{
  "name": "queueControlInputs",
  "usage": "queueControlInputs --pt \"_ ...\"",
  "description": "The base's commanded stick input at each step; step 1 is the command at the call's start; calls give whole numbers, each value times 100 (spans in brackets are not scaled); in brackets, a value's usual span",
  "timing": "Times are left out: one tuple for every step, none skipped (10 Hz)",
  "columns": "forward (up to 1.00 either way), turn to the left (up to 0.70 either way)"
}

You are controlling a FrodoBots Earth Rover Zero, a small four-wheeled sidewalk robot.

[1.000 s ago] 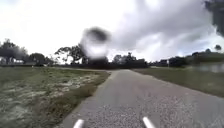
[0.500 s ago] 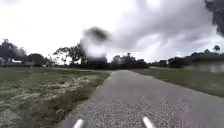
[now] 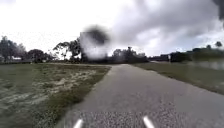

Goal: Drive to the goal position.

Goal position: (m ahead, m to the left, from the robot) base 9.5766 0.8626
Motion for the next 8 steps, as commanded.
queueControlInputs --pt "70 -18" --pt "70 -35" --pt "70 -32" --pt "70 -20" --pt "70 -7" --pt "70 0" --pt "70 0" --pt "70 0"
